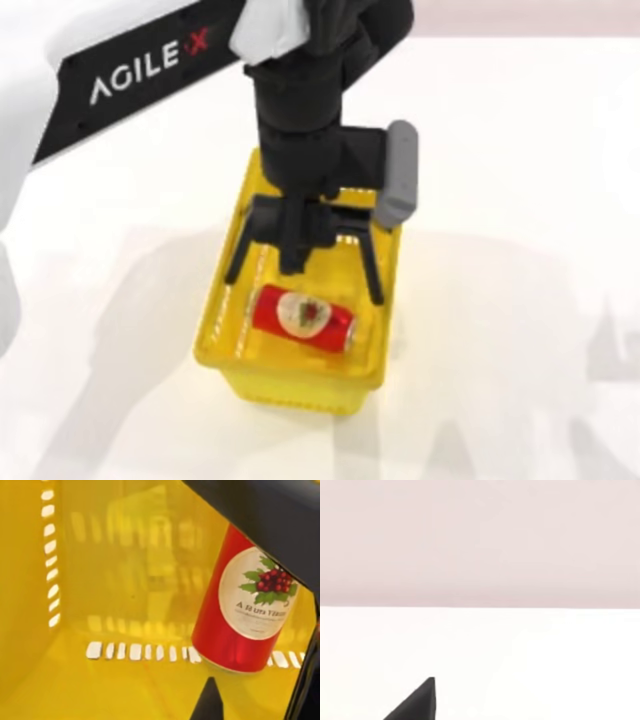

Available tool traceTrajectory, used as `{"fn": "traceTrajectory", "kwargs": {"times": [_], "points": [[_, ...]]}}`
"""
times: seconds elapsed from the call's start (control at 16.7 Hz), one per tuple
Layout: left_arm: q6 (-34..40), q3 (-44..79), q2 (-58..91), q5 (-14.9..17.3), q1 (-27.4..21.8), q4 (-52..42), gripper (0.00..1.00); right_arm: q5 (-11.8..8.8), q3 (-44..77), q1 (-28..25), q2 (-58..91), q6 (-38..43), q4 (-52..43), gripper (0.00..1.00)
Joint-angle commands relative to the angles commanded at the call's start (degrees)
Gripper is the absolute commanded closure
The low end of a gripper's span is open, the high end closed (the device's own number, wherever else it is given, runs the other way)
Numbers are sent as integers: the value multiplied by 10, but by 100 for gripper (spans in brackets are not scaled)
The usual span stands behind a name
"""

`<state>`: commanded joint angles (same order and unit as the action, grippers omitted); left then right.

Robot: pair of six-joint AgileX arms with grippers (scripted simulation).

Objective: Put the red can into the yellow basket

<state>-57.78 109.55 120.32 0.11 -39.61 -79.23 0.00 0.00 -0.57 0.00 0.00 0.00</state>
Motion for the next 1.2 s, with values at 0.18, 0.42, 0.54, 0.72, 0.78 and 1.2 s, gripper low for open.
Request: {"fn": "traceTrajectory", "kwargs": {"times": [0.18, 0.42, 0.54, 0.72, 0.78, 1.2], "points": [[0, 0, 0, 0, 0, 0, 100, 0, 0, 0, 0, 0, 0, 0], [0, 0, 0, 0, 0, 0, 100, 0, 0, 0, 0, 0, 0, 0], [0, 0, 0, 0, 0, 0, 100, 0, 0, 0, 0, 0, 0, 0], [0, 0, 0, 0, 0, 0, 100, 0, 0, 0, 0, 0, 0, 0], [0, 0, 0, 0, 0, 0, 100, 0, 0, 0, 0, 0, 0, 0], [0, 0, 0, 0, 0, 0, 100, 0, 0, 0, 0, 0, 0, 0]]}}
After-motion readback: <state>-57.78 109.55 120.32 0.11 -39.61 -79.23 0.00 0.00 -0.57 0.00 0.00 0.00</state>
